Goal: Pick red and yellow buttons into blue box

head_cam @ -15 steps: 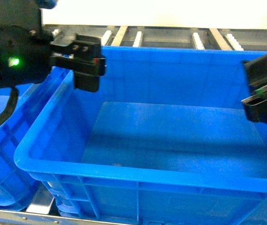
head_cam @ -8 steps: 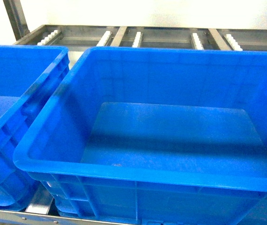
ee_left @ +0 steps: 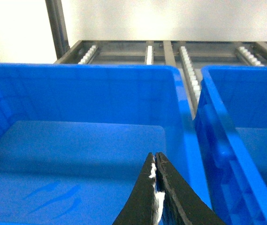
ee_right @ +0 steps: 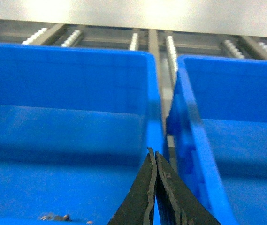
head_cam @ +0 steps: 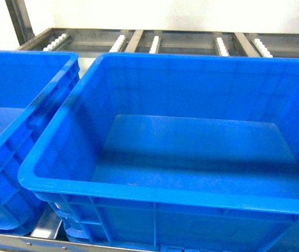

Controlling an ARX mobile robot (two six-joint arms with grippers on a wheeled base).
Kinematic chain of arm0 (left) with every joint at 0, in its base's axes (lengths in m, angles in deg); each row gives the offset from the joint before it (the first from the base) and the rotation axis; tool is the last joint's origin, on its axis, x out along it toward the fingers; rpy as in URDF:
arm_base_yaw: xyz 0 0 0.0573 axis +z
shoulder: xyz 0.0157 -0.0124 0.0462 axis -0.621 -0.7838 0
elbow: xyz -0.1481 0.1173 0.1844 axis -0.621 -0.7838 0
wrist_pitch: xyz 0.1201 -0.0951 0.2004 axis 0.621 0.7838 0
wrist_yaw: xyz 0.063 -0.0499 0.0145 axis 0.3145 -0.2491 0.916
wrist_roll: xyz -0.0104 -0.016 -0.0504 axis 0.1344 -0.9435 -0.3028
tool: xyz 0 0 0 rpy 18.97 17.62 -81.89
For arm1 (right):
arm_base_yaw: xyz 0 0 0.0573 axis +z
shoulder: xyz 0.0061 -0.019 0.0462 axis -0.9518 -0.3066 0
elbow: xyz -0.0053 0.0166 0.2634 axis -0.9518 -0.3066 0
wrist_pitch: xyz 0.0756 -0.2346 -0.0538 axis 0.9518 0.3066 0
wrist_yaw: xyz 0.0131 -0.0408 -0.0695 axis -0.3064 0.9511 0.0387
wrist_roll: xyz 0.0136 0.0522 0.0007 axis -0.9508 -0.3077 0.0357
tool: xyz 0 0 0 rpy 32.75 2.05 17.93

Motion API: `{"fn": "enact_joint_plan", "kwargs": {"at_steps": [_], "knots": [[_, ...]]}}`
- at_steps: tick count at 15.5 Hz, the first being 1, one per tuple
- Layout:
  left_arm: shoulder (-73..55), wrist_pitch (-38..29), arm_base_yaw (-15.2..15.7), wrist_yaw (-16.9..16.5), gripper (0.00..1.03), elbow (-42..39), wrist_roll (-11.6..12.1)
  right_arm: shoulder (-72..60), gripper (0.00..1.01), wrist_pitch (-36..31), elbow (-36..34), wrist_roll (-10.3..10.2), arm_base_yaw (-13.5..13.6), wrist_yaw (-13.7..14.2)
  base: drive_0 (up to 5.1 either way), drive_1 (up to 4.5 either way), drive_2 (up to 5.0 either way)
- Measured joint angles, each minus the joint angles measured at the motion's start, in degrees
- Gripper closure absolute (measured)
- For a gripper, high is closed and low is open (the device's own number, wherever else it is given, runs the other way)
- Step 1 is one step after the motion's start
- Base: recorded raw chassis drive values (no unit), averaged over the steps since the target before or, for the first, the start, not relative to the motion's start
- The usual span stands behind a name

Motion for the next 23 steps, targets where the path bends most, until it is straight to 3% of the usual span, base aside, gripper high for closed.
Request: {"fn": "enact_joint_plan", "kwargs": {"at_steps": [7, 13, 21, 23], "knots": [[19.9, 17.0, -0.5, -0.8, 1.01, -2.1, 0.0, 17.4, 0.99, 15.4, -0.4, -0.1, 0.5, -0.7, 0.0, 0.0, 0.0], [32.9, 29.0, -0.5, -0.8, 1.01, -2.1, 0.0, 26.8, 0.99, 24.8, -0.4, -0.1, 0.5, -0.7, 0.0, 0.0, 0.0], [39.7, 35.6, -0.5, -0.8, 1.01, -2.1, 0.0, 31.6, 0.99, 29.5, -0.4, -0.1, 0.5, -0.7, 0.0, 0.0, 0.0], [43.8, 39.9, -0.5, -0.7, 1.01, -2.1, 0.0, 42.8, 0.99, 40.7, -0.3, -0.1, 0.5, -0.7, 0.0, 0.0, 0.0]]}}
